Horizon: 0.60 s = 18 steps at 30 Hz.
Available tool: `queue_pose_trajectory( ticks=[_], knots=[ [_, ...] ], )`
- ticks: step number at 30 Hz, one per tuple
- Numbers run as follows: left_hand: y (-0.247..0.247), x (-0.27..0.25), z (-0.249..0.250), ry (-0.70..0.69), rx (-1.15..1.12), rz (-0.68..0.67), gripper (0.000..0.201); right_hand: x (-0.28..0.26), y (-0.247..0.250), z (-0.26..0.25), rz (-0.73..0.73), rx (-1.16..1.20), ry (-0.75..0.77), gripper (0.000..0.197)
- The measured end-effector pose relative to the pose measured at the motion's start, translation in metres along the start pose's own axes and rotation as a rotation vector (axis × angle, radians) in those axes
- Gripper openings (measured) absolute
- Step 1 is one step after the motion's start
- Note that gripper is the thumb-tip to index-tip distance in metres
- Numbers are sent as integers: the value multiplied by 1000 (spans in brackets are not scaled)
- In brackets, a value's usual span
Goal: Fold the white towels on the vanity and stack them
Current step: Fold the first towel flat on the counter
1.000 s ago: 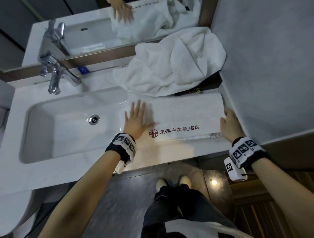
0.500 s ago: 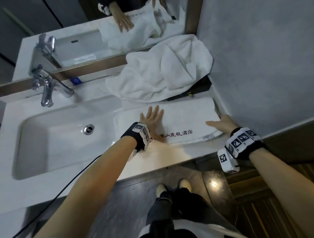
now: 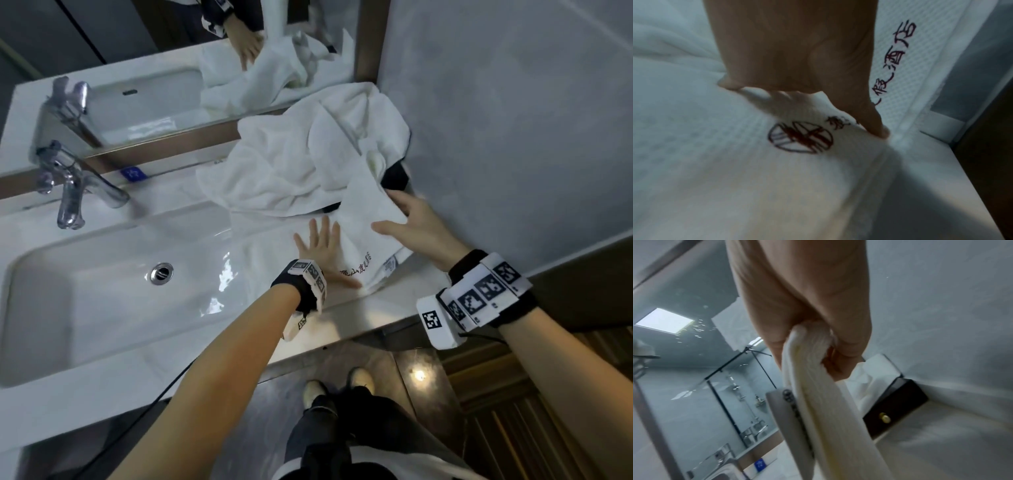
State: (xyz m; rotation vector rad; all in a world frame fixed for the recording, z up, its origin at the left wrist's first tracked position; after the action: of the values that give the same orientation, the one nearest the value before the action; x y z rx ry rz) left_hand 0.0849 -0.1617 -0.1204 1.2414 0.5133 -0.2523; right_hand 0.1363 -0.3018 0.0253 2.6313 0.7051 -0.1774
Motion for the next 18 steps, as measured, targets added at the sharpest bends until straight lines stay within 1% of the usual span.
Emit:
queue_pose_trajectory(
  ticks=[2, 3, 4, 5, 6, 7, 8, 9, 11, 13, 14, 15, 18],
  knots=[
    [8, -8, -14, -27, -78, 57, 131, 2, -10, -9, -25, -13, 18, 57],
    [16, -15, -27, -21, -124, 122, 119, 3, -15, -13, -37, -19, 25, 56],
    [24, -25, -43, 2, -172, 217, 101, 4, -20, -16, -50, -21, 31, 55],
    [33, -37, -62, 47, -219, 330, 82, 6, -26, -18, -60, -21, 35, 54],
    [38, -50, -83, 123, -266, 431, 68, 7, -33, -19, -65, -18, 37, 54],
    [40, -64, -103, 221, -309, 496, 59, 9, -42, -20, -70, -22, 41, 54],
    [37, -76, -121, 322, -357, 512, 54, 11, -52, -22, -78, -32, 48, 54],
    [30, -86, -136, 416, -418, 482, 52, 13, -63, -23, -88, -47, 60, 56],
    [9, -99, -156, 551, -589, 374, 53, 18, -87, -23, -105, -91, 71, 59],
    [-10, -107, -164, 606, -857, 296, 50, 19, -112, -20, -135, -157, 52, 61],
    [-16, -110, -165, 619, -972, 281, 47, 17, -126, -18, -168, -182, 40, 61],
    [-19, -113, -165, 627, -1037, 283, 46, 15, -140, -15, -213, -200, 32, 62],
    [-21, -117, -168, 633, -1099, 339, 41, 9, -177, -9, -317, -252, 25, 64]
  ],
)
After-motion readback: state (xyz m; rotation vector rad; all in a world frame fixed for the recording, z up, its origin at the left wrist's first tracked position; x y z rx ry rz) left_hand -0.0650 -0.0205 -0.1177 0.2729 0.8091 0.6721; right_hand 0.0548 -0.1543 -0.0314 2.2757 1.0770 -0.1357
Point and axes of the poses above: each hand's wrist, its own x-axis towards the middle knuckle, its own y-axis out of the back of the hand, z = x × y, the point moved 6 cm from there along x, towards the middle knuckle, and after that the axes turned 2 degrees about z, right-handed, at the moved point
